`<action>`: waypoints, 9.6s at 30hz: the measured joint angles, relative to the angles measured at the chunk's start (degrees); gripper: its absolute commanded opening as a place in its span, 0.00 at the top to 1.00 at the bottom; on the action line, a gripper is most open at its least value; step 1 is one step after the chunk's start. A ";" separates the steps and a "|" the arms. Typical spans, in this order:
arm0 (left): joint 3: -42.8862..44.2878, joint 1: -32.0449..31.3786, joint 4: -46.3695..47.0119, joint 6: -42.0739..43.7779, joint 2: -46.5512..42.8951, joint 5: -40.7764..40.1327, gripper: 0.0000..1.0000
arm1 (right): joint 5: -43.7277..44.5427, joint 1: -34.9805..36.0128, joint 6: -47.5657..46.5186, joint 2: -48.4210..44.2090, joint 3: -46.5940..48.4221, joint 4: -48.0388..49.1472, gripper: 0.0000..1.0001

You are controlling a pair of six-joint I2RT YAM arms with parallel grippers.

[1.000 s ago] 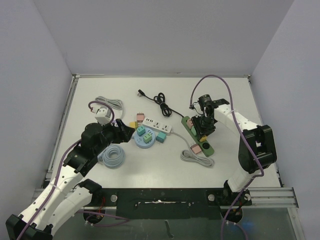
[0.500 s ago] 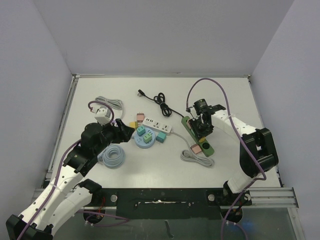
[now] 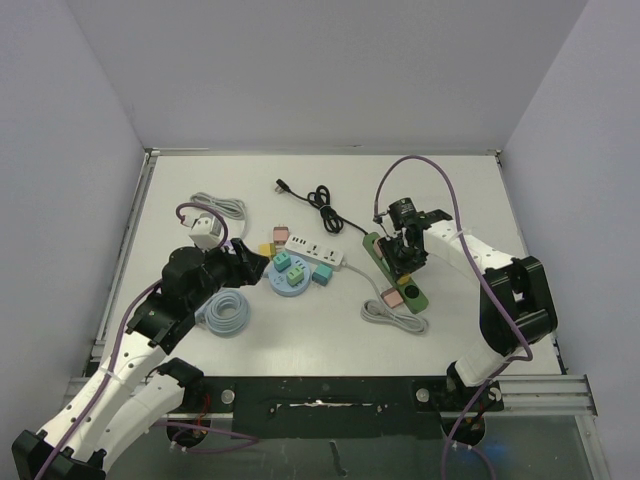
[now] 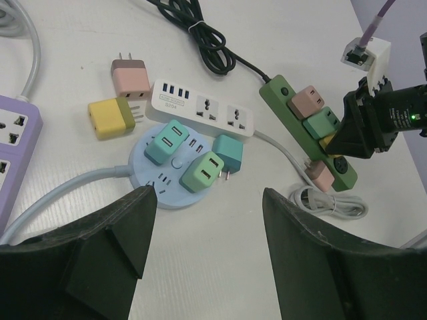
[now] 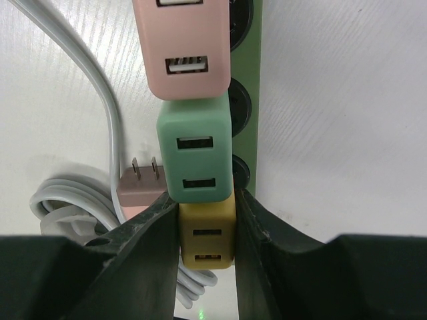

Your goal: Insert the plug

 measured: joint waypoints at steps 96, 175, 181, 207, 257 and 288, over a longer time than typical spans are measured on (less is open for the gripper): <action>-0.07 0.44 0.87 -1.03 1.60 1.33 0.37 | 4.81 -0.02 10.60 3.02 2.14 14.88 1.00; -0.04 0.44 2.43 -7.67 7.39 10.91 0.32 | 7.96 11.43 26.99 -18.34 -19.06 17.29 0.71; -0.98 0.44 9.57 -15.67 11.65 17.38 0.32 | 6.69 14.45 24.24 -18.49 -19.04 20.59 0.72; -9.44 -4.72 32.06 -35.80 32.79 28.74 0.40 | -8.35 28.96 14.40 -16.74 -20.17 41.83 0.71; -9.22 -4.39 47.45 -53.77 11.69 22.93 0.75 | -6.75 27.71 66.18 -30.60 -30.62 80.83 0.62; -11.10 -4.02 47.28 -45.66 6.75 18.95 0.65 | -13.00 24.90 70.42 -29.99 -31.87 87.47 0.73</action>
